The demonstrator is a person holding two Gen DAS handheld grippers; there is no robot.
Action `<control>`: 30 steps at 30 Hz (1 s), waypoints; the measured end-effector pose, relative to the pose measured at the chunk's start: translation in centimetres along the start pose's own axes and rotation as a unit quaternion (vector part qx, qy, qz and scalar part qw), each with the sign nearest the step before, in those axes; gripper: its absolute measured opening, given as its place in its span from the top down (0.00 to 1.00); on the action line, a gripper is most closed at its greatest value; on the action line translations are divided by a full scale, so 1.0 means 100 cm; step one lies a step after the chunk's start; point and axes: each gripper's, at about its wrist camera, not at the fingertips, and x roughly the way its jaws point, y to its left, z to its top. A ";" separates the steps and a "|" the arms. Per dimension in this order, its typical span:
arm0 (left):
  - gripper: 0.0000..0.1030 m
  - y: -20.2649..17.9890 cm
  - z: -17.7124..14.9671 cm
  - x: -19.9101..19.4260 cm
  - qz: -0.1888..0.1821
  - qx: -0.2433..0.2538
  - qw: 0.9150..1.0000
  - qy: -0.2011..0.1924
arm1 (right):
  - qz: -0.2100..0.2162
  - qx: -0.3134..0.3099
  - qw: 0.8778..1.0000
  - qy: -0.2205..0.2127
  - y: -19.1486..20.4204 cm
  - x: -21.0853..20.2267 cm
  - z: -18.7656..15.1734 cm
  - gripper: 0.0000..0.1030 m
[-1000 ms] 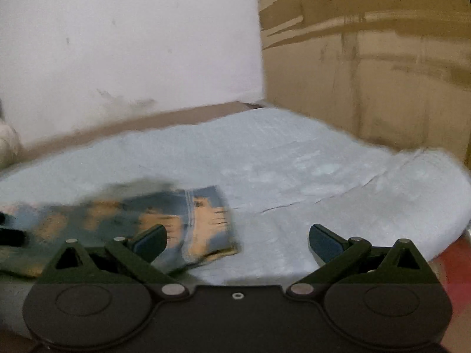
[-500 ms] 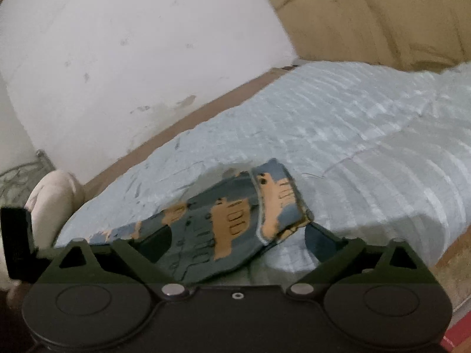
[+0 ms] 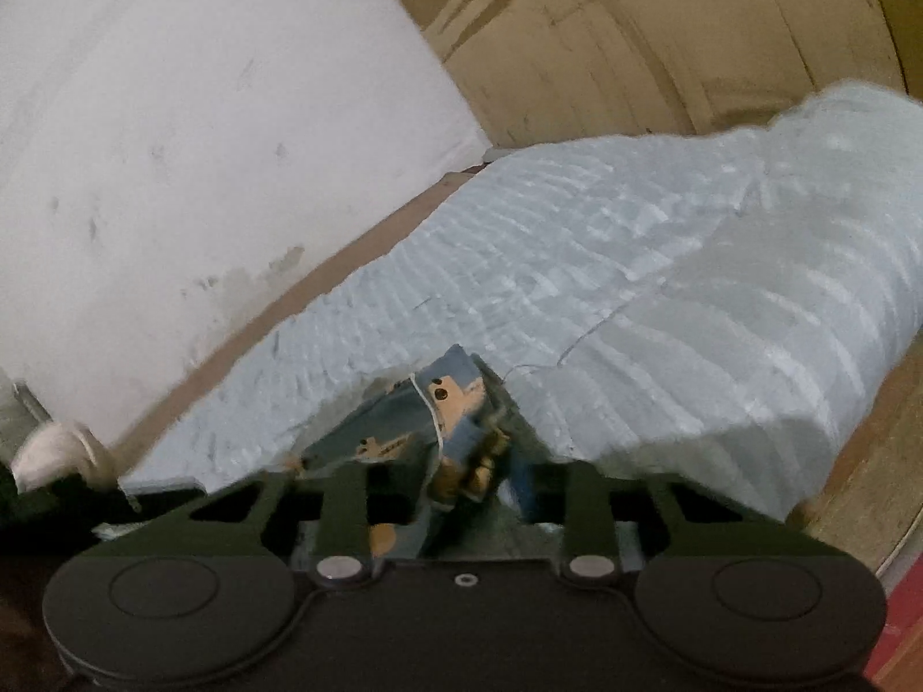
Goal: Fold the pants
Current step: 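Fold the held edge over with the left gripper while the right gripper pinches the cuff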
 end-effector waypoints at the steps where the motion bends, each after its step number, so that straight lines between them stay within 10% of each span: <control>1: 0.00 -0.001 0.003 0.001 -0.029 -0.010 1.000 -0.001 | -0.002 -0.014 1.000 0.000 0.004 0.000 0.000 0.83; 5: 0.00 0.002 0.017 0.015 -0.172 -0.065 0.983 0.003 | -0.002 -0.094 0.995 -0.017 0.028 -0.004 -0.002 0.87; 12: 0.00 0.008 0.036 0.033 -0.214 -0.112 0.969 0.041 | 0.015 -0.302 0.952 -0.055 0.099 -0.025 -0.020 0.88; 16: 0.04 0.016 0.038 0.016 -0.192 -0.109 0.975 0.035 | 0.038 -0.396 0.916 -0.051 0.142 -0.033 -0.041 0.88; 20: 0.31 0.036 0.028 -0.015 -0.131 -0.124 0.983 0.031 | 0.063 -0.444 0.893 -0.032 0.173 -0.037 -0.065 0.88; 25: 0.83 0.064 0.000 -0.035 -0.032 -0.141 0.989 0.011 | 0.101 -0.443 0.890 0.011 0.189 -0.029 -0.091 0.88; 30: 0.84 0.088 -0.020 -0.028 0.010 -0.155 0.988 0.012 | 0.107 -0.432 0.894 0.052 0.191 -0.014 -0.107 0.87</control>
